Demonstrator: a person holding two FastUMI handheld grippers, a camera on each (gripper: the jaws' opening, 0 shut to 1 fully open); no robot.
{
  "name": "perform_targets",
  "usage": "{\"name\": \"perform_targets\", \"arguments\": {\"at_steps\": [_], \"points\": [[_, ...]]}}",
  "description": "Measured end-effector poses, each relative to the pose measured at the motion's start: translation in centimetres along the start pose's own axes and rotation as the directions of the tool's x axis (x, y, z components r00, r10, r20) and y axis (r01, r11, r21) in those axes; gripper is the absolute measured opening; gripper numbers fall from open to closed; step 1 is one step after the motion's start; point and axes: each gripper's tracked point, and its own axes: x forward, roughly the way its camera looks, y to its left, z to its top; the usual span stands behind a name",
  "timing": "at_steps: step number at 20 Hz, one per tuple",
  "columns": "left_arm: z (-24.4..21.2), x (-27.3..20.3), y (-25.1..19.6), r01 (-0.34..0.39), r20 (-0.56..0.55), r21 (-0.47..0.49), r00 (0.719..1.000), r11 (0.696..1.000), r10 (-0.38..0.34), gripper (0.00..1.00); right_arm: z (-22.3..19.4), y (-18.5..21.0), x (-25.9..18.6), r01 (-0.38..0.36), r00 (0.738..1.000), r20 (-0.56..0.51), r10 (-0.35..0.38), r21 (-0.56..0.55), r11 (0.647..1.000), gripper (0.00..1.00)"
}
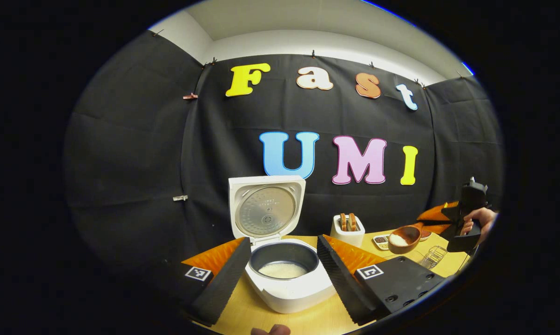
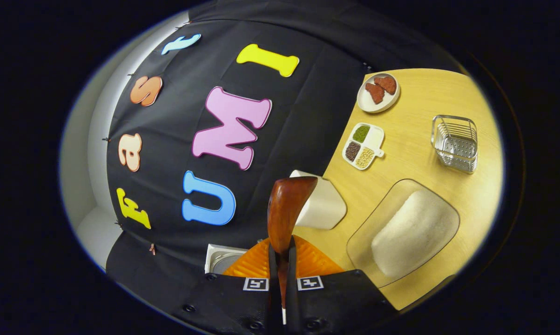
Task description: Close the left gripper, press the button to open the rice cooker; take a wooden spoon from the chopstick holder with the right hand, scoop a spoonful of rice and pour it into the rice cooker, then put the wooden spoon back into the chopstick holder.
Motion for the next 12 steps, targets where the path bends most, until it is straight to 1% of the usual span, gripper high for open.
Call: {"name": "perform_targets", "arguments": {"at_steps": [2, 4, 8, 10, 12], "points": [[-0.1, -1.1, 1.0, -0.016, -0.002, -0.001, 1.000, 1.000, 0.016, 0.98, -2.4, 2.8, 1.2, -0.030, 0.999, -0.035, 0.030, -0.009, 1.000, 0.07], [-0.4, -1.1, 2.1, -0.032, -0.008, -0.005, 0.999, 0.999, 0.032, 0.98, -4.9, 5.2, 2.5, -0.058, 0.996, -0.067, 0.056, -0.024, 0.998, 0.07], [-1.0, -1.4, 3.6, -0.054, -0.023, -0.007, 0.998, 0.999, 0.053, 0.98, -9.8, 8.6, 5.5, -0.091, 0.989, -0.119, 0.089, -0.019, 0.996, 0.07], [-1.4, -1.7, 4.3, -0.063, -0.032, -0.010, 0.998, 0.998, 0.063, 0.98, -11.6, 10.0, 7.0, -0.095, 0.988, -0.125, 0.091, -0.027, 0.995, 0.07], [-1.7, -1.8, 4.6, -0.068, -0.036, -0.016, 0.997, 0.998, 0.068, 0.98, -12.7, 11.4, 8.4, -0.110, 0.989, -0.110, 0.101, -0.079, 0.991, 0.07]]}}
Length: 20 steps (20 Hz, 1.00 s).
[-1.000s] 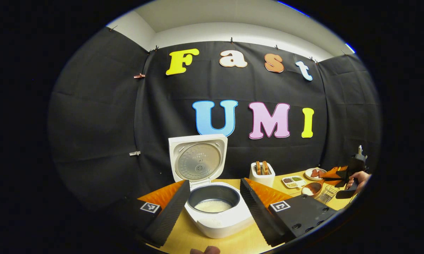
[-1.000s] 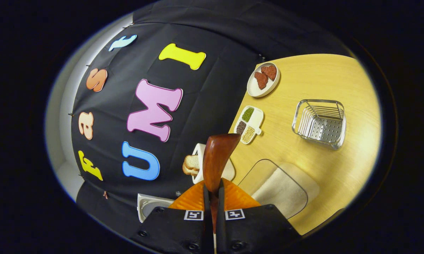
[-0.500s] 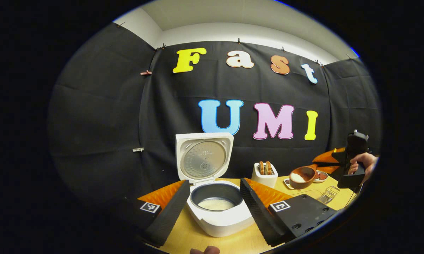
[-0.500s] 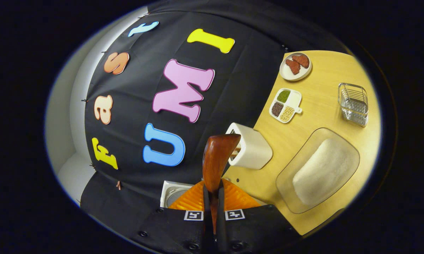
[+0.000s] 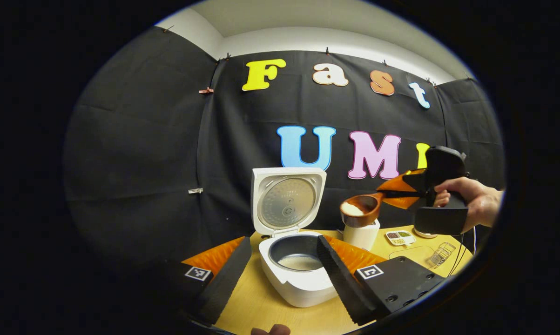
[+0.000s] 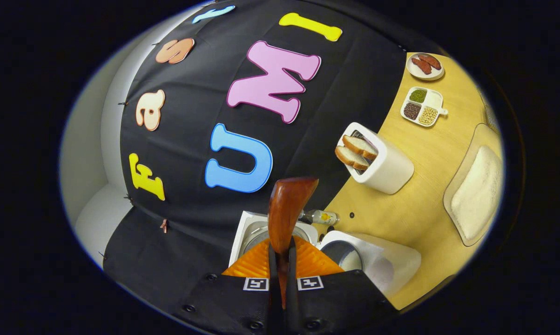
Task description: Close the left gripper, press the button to open the rice cooker; take a wooden spoon from the chopstick holder with the right hand, scoop a spoonful of rice and pour it into the rice cooker, then put the wooden spoon back into the chopstick holder.
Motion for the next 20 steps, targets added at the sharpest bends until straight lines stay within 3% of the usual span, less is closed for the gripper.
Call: {"name": "perform_targets", "arguments": {"at_steps": [4, 7, 11, 16, 18, 20], "points": [[-0.6, 0.0, 0.6, -0.006, -0.010, -0.011, 1.000, 1.000, 0.006, 0.98, -1.9, 0.8, 3.3, 0.011, 1.000, 0.020, -0.008, -0.179, 0.984, 0.07], [-1.0, 0.0, 1.0, -0.008, -0.021, -0.029, 1.000, 1.000, 0.007, 0.98, -2.7, -0.2, 5.4, 0.047, 0.998, 0.044, -0.034, -0.353, 0.934, 0.07], [-2.0, 0.3, 1.9, -0.017, -0.034, -0.011, 0.999, 1.000, 0.017, 0.98, -4.5, -1.0, 7.5, 0.056, 0.998, 0.047, -0.036, -0.538, 0.841, 0.07], [-3.0, 0.1, 2.9, -0.026, -0.050, -0.030, 0.998, 0.999, 0.025, 0.98, -6.9, -0.3, 8.9, -0.012, 1.000, 0.009, 0.024, -0.672, 0.741, 0.07], [-3.2, 0.1, 3.2, -0.032, -0.054, -0.033, 0.998, 0.999, 0.030, 0.98, -8.0, 0.4, 9.0, -0.051, 0.998, -0.018, 0.056, -0.725, 0.686, 0.07], [-3.5, 0.1, 3.6, -0.037, -0.059, -0.031, 0.998, 0.999, 0.035, 0.98, -9.1, 1.0, 9.1, -0.093, 0.995, -0.049, 0.089, -0.786, 0.611, 0.07]]}}
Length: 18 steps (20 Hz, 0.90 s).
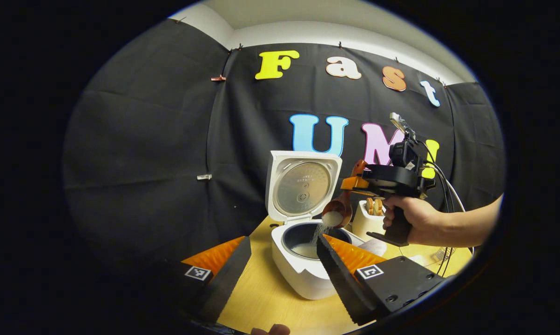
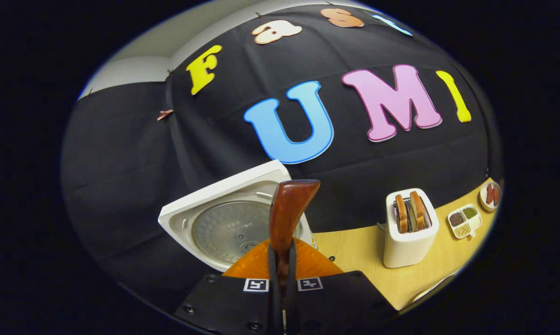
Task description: Close the left gripper, press the button to open the rice cooker; take a wooden spoon from the chopstick holder with the right hand, scoop a spoonful of rice and pour it into the rice cooker, then put the wooden spoon back into the chopstick holder.
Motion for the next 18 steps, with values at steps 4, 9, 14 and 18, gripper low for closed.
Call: {"name": "perform_targets", "arguments": {"at_steps": [4, 9, 14, 18], "points": [[-0.5, 0.0, 0.1, -0.006, -0.014, -0.007, 1.000, 1.000, 0.006, 0.98, -0.1, 2.6, -0.3, -0.084, 0.996, 0.011, 0.087, -0.188, 0.979, 0.07], [-0.7, 0.0, -0.3, 0.003, -0.014, -0.020, 1.000, 1.000, -0.003, 0.98, -0.2, 6.1, -1.2, -0.166, 0.983, 0.003, 0.183, -0.412, 0.896, 0.07], [-0.9, -0.4, -0.8, 0.017, -0.007, -0.018, 1.000, 1.000, -0.017, 0.98, -1.2, 8.5, -2.7, -0.238, 0.961, -0.026, 0.275, -0.578, 0.780, 0.07], [-0.8, -0.5, -0.9, 0.014, -0.007, -0.025, 1.000, 1.000, -0.014, 0.98, -1.8, 9.9, -3.6, -0.261, 0.944, -0.035, 0.329, -0.687, 0.678, 0.07]]}}
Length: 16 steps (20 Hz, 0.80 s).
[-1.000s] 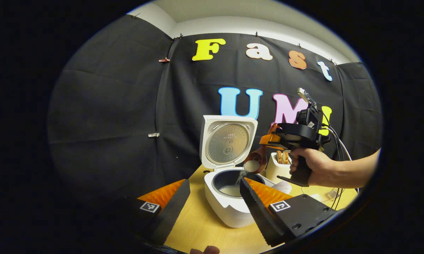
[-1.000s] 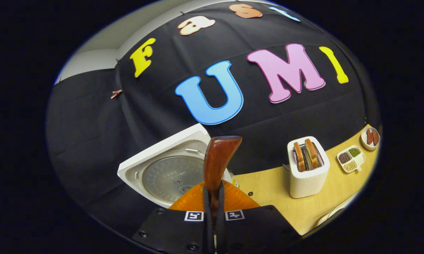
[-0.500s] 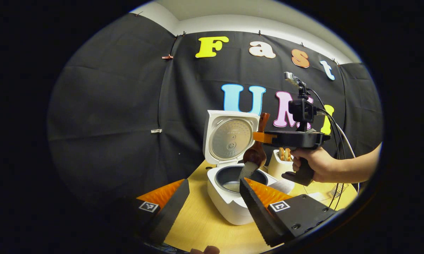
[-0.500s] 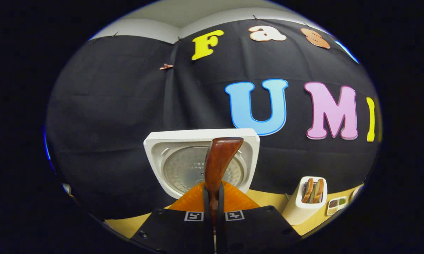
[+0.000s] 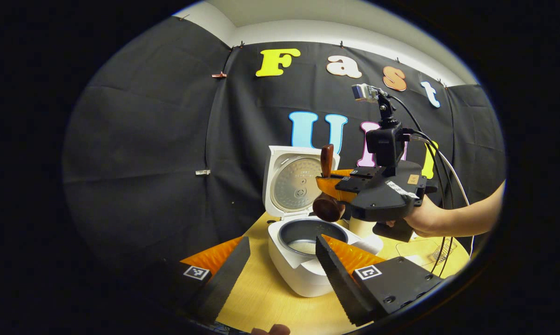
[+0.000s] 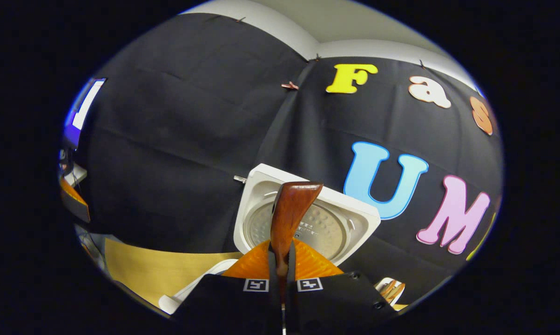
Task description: Close the left gripper, press the button to open the rice cooker; take a wooden spoon from the chopstick holder with the right hand, scoop a spoonful of rice and pour it into the rice cooker, then put the wooden spoon back into the chopstick holder.
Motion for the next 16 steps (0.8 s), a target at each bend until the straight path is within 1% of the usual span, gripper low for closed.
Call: {"name": "perform_targets", "arguments": {"at_steps": [2, 4, 6, 7, 8, 10, 11, 13, 14, 15, 16], "points": [[0.2, -0.1, -0.1, 0.001, 0.003, 0.004, 1.000, 1.000, -0.001, 0.98, -0.3, 0.2, -0.4, -0.004, 1.000, 0.003, 0.004, -0.035, 0.999, 0.07], [0.3, -0.4, -0.1, -0.001, 0.007, 0.008, 1.000, 1.000, 0.001, 0.98, -0.9, -0.7, -0.3, 0.007, 1.000, -0.017, -0.007, 0.001, 1.000, 0.07], [0.3, -0.5, -0.1, -0.003, 0.009, 0.005, 1.000, 1.000, 0.003, 0.97, -1.5, -2.2, 0.0, 0.045, 0.998, -0.046, -0.039, 0.127, 0.991, 0.07], [0.4, -0.6, -0.1, -0.005, 0.011, 0.004, 1.000, 1.000, 0.005, 0.97, -1.8, -3.2, 0.1, 0.075, 0.996, -0.067, -0.062, 0.207, 0.975, 0.07], [0.5, -0.8, -0.2, -0.005, 0.014, 0.004, 1.000, 1.000, 0.005, 0.97, -2.1, -4.0, -0.1, 0.108, 0.992, -0.088, -0.085, 0.291, 0.951, 0.07], [0.7, -1.1, -0.6, -0.002, 0.019, 0.006, 1.000, 1.000, 0.002, 0.97, -2.6, -5.7, -0.2, 0.167, 0.984, -0.134, -0.119, 0.447, 0.879, 0.07], [0.8, -1.2, -0.8, 0.000, 0.021, 0.008, 1.000, 1.000, 0.000, 0.97, -2.8, -6.3, -0.8, 0.192, 0.980, -0.155, -0.129, 0.522, 0.831, 0.07], [1.1, -1.2, -1.2, 0.008, 0.022, 0.008, 1.000, 1.000, -0.009, 0.98, -2.6, -8.0, -2.1, 0.224, 0.974, -0.178, -0.141, 0.654, 0.723, 0.07], [1.1, -1.3, -1.6, 0.013, 0.021, 0.007, 1.000, 1.000, -0.014, 0.97, -2.5, -8.9, -2.7, 0.235, 0.972, -0.181, -0.151, 0.708, 0.666, 0.07], [1.4, -1.2, -1.9, 0.016, 0.022, 0.009, 1.000, 1.000, -0.016, 0.98, -2.2, -9.7, -3.6, 0.240, 0.971, -0.177, -0.162, 0.749, 0.618, 0.07], [1.8, -1.2, -2.1, 0.019, 0.026, 0.010, 0.999, 1.000, -0.019, 0.97, -2.0, -10.6, -4.6, 0.246, 0.969, -0.178, -0.172, 0.779, 0.577, 0.07]]}}
